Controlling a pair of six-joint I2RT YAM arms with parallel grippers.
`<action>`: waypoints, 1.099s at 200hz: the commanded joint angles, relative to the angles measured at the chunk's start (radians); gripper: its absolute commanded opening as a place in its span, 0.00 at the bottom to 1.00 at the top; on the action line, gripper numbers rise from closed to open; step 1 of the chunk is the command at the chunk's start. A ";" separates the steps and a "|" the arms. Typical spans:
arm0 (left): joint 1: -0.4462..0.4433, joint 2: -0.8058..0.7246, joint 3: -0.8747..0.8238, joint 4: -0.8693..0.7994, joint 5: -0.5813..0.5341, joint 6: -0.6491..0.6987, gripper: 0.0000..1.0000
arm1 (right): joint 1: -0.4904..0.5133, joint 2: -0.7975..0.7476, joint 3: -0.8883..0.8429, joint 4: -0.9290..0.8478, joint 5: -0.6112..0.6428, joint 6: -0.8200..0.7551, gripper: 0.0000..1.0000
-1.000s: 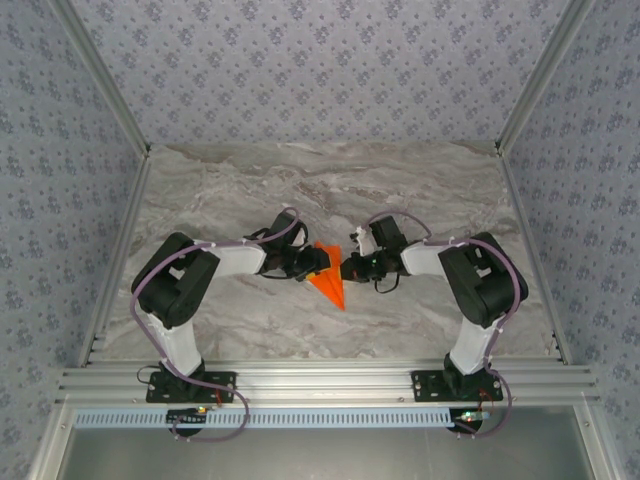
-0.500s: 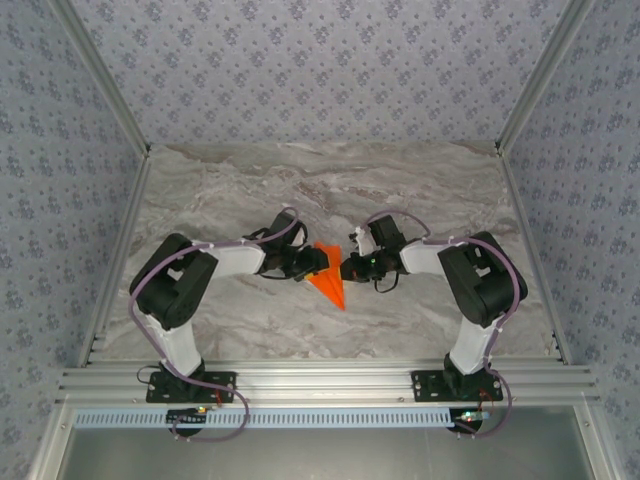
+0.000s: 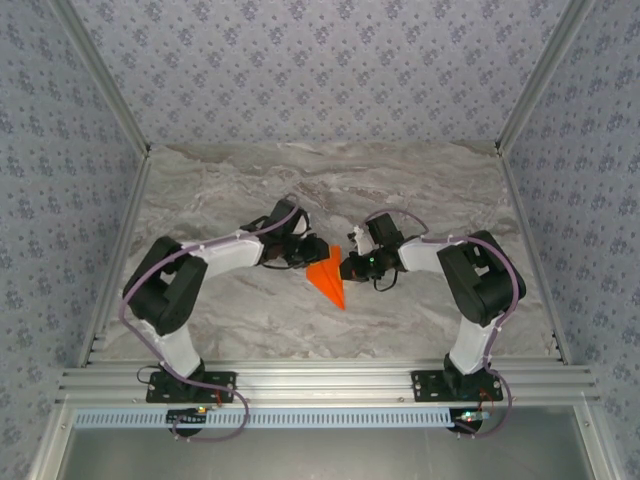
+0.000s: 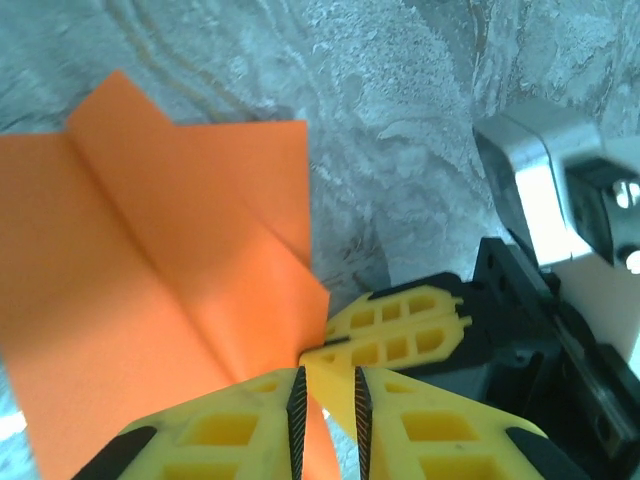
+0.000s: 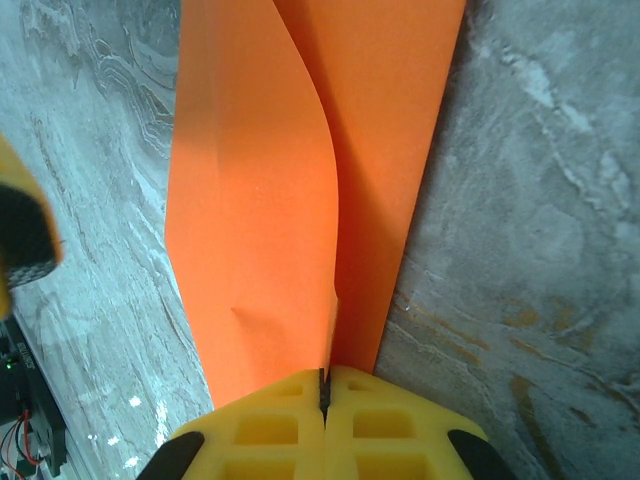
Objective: Fold a paper plane with a square sheet of paper (fold left side to right side)
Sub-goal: Fourth fold the wing at the center of the table.
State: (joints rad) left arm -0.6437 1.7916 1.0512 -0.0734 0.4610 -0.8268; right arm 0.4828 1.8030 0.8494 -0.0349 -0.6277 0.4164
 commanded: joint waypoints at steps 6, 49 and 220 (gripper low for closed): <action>-0.005 0.073 0.058 0.000 0.041 0.035 0.21 | 0.016 0.049 0.002 -0.097 0.087 -0.034 0.03; -0.005 0.136 0.087 -0.008 0.032 0.053 0.21 | 0.020 0.048 0.006 -0.114 0.098 -0.042 0.03; -0.004 0.153 -0.086 0.031 -0.047 0.011 0.19 | -0.010 -0.165 0.056 -0.207 0.111 -0.062 0.29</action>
State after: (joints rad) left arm -0.6437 1.9240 1.0199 0.0517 0.4637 -0.8062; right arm 0.4847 1.7290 0.8822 -0.1596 -0.5529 0.3717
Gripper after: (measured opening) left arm 0.193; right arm 0.265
